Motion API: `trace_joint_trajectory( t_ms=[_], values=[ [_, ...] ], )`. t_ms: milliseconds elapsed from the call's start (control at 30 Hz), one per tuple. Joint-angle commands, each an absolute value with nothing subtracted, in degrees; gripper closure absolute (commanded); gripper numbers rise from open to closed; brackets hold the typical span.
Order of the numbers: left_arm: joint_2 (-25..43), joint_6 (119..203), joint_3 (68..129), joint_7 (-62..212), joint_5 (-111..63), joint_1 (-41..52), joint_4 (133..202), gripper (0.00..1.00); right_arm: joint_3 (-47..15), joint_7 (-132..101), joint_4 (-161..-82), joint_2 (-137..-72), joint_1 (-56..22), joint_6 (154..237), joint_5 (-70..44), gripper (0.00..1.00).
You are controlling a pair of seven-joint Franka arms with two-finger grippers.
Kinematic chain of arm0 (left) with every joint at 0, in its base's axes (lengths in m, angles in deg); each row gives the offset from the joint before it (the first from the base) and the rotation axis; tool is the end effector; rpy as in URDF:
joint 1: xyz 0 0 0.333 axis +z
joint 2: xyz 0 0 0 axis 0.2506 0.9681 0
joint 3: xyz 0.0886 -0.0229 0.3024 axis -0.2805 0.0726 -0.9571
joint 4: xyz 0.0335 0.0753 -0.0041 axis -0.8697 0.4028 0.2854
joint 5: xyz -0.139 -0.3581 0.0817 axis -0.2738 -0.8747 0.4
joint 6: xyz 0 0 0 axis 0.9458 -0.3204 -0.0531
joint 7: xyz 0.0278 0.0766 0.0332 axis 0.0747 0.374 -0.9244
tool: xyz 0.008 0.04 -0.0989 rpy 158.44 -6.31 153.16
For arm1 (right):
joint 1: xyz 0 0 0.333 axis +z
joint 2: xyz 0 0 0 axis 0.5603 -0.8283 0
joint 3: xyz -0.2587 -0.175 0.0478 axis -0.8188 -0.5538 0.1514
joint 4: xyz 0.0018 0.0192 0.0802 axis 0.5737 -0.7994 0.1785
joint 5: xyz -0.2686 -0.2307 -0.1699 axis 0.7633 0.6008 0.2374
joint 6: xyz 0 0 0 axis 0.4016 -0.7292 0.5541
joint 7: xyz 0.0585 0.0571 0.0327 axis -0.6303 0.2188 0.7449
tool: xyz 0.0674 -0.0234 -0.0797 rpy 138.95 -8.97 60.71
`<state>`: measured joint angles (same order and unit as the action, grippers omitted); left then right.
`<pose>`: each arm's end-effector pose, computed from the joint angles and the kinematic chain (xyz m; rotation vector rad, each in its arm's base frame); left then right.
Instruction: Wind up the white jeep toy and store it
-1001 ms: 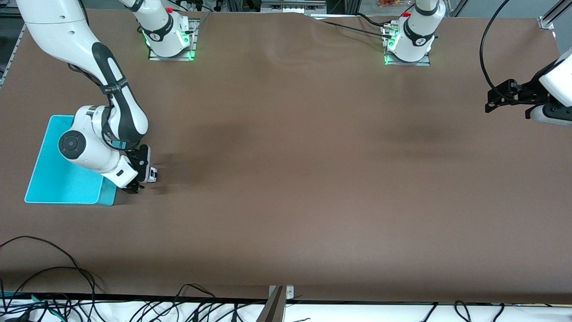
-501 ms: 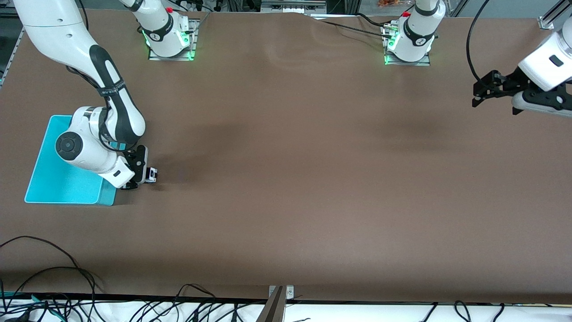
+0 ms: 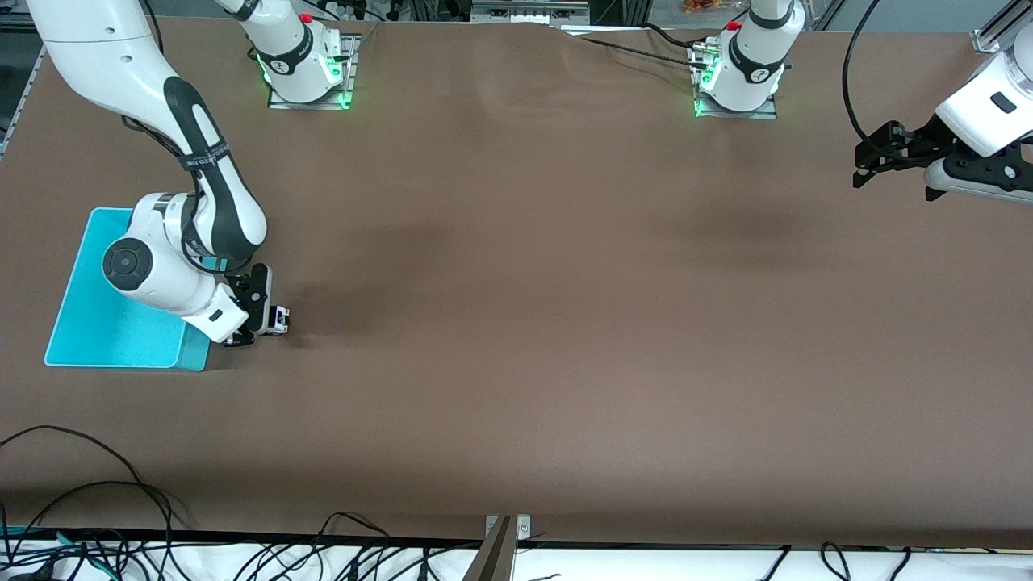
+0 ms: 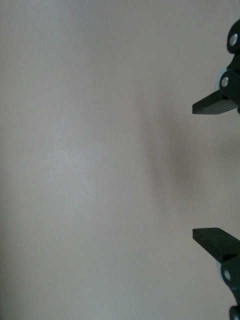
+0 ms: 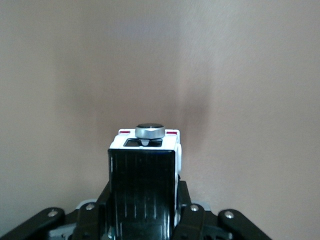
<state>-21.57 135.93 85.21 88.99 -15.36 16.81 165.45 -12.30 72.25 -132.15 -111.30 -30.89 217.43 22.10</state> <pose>0.5293 -0.0289 0.6128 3.1258 -0.2872 -0.0180 0.6263 0.0153 0.2181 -2.1506 -2.2491 0.0283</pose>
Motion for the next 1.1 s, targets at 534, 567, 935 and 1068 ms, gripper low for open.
trace_joint_trajectory(
  t_ms=[534, 567, 935, 1068],
  values=[
    [-21.41, 134.25, 85.63, 88.47, -16.23, 16.97, 164.03, 0.00, -13.21, 72.20, -118.00, -105.20, -33.89, 191.85, 20.67, 0.81],
    [-21.33, 134.25, 85.63, 88.47, -16.23, 16.97, 164.03, 0.00, -13.21, 72.47, -118.09, -104.76, -34.16, 191.32, 20.76, 0.81],
    [-20.89, 134.25, 84.75, 88.74, -16.05, 15.74, 163.85, 0.00, -19.89, 80.37, -120.37, -102.56, -34.34, 187.45, 20.85, 0.81],
    [-20.89, 134.25, 83.26, 88.56, -15.96, 13.81, 163.85, 0.00, -22.44, 83.54, -122.39, -102.21, -34.34, 188.06, 20.85, 0.81]
  ],
)
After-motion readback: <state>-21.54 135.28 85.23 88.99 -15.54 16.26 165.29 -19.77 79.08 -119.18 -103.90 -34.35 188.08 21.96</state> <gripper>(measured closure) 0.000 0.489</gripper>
